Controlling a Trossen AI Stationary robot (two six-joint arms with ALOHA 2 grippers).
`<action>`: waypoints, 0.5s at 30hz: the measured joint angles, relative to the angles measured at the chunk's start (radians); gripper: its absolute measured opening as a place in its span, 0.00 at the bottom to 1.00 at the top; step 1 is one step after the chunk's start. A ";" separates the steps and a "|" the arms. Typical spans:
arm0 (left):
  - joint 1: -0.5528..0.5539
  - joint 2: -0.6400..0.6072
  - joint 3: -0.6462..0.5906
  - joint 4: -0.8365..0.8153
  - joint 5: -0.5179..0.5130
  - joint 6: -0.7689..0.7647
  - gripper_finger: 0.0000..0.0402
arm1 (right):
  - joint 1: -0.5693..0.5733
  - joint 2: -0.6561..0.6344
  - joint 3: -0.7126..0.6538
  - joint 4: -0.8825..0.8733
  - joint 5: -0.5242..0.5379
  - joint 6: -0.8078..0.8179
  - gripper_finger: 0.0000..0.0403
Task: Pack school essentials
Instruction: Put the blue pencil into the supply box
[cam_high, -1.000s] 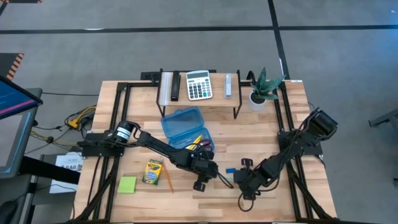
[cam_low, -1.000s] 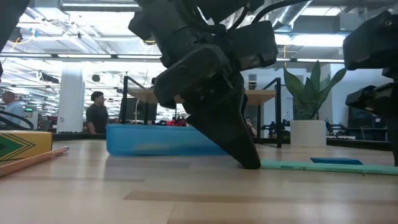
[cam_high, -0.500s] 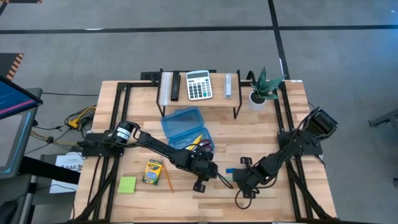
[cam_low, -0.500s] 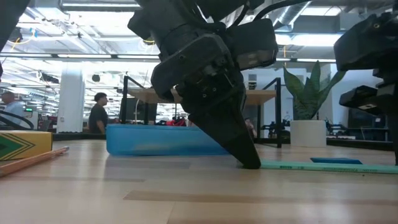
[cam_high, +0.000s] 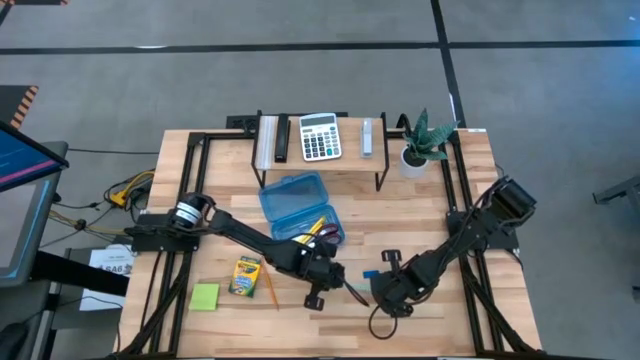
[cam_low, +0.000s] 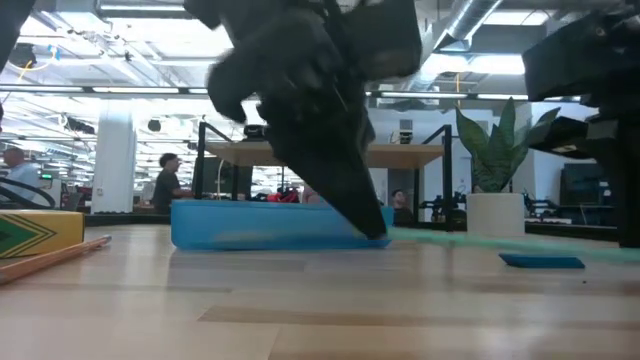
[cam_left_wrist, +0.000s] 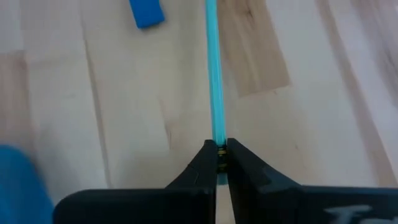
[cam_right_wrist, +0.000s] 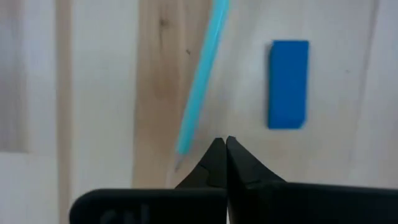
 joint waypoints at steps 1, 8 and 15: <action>-0.003 -0.007 0.001 -0.011 -0.013 -0.001 0.00 | -0.006 0.000 0.006 -0.006 0.000 -0.006 0.00; -0.024 -0.072 0.002 -0.096 -0.094 -0.020 0.00 | -0.051 -0.002 0.064 -0.041 0.044 -0.091 0.00; -0.025 -0.126 0.004 -0.220 -0.154 -0.049 0.00 | -0.108 -0.004 0.185 -0.176 0.177 -0.201 0.00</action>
